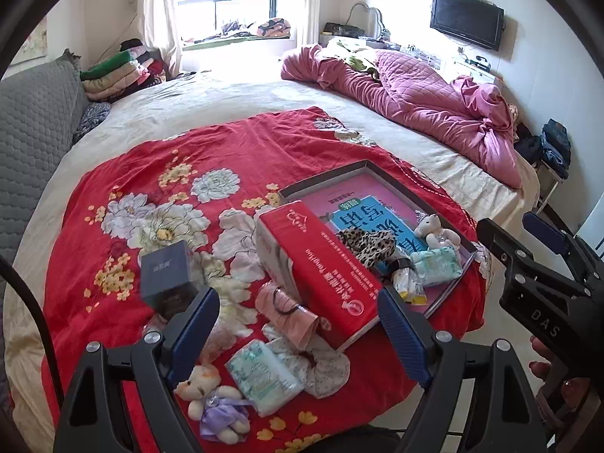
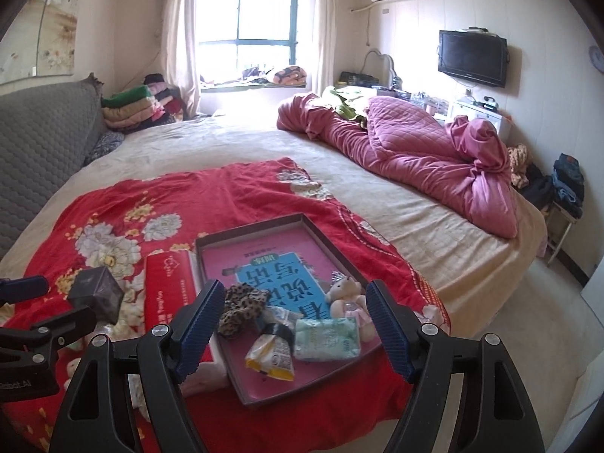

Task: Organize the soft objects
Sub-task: 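Withdraw both tools from the tray back toward the pile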

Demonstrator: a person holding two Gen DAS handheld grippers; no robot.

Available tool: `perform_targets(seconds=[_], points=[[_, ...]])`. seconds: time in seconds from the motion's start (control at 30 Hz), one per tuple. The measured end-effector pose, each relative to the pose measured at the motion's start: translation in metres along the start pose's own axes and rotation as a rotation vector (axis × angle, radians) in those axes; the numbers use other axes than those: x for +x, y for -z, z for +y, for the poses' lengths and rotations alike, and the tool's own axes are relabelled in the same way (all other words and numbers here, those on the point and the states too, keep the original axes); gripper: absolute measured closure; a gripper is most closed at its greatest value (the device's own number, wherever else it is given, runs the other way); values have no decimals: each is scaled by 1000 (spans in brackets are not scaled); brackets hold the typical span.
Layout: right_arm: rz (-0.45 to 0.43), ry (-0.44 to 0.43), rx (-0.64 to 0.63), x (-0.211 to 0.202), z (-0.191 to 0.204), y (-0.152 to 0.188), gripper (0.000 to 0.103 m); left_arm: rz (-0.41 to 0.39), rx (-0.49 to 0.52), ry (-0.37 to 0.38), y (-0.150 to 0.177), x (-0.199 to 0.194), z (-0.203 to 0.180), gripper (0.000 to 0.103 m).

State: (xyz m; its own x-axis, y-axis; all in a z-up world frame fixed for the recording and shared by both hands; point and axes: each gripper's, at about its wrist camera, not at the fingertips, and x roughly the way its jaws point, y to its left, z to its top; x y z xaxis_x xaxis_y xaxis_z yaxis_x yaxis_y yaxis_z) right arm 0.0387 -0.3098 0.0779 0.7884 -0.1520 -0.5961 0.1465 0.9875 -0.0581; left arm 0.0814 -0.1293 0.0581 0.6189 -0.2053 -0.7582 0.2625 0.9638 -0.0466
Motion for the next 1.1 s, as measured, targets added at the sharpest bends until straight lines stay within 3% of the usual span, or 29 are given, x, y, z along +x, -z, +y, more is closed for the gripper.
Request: perform_targets(seconds=[0.33, 0.6, 1.1], points=[[5, -31, -50, -15, 25, 5, 25, 20, -31, -20, 15, -17, 27, 18], [-17, -68, -91, -29, 46, 2, 25, 7, -90, -93, 24, -38, 65, 18], [-48, -132, -176, -54, 86, 1, 25, 47, -193, -157, 53, -53, 124, 18]])
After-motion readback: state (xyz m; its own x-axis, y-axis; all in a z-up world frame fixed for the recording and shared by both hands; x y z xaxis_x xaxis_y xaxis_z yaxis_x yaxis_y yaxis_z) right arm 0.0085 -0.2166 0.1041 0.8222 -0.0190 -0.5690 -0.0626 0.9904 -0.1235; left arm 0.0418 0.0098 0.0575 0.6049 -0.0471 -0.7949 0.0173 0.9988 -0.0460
